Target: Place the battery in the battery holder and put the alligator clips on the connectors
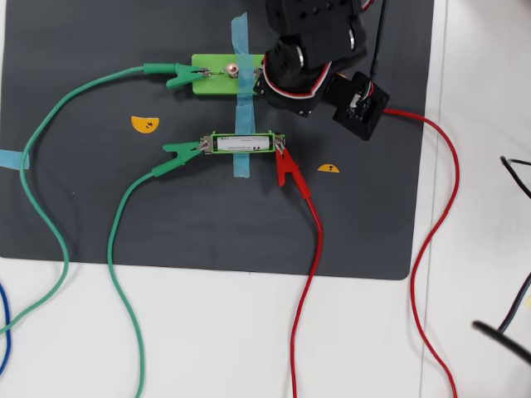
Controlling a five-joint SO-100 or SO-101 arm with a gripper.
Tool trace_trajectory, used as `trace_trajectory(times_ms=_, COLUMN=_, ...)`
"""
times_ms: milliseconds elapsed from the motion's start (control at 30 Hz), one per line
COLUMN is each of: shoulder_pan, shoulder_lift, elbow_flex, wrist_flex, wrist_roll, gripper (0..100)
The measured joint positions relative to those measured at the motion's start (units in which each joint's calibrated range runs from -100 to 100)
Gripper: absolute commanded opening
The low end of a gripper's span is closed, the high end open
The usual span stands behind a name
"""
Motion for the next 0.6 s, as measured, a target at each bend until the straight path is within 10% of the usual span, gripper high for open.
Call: trace_trajectory(times_ms=600, shoulder_pan=1.3, shoulder_lift=-1.9, elbow_flex=0.5, wrist_flex=0.0, wrist_roll=0.4, gripper=3)
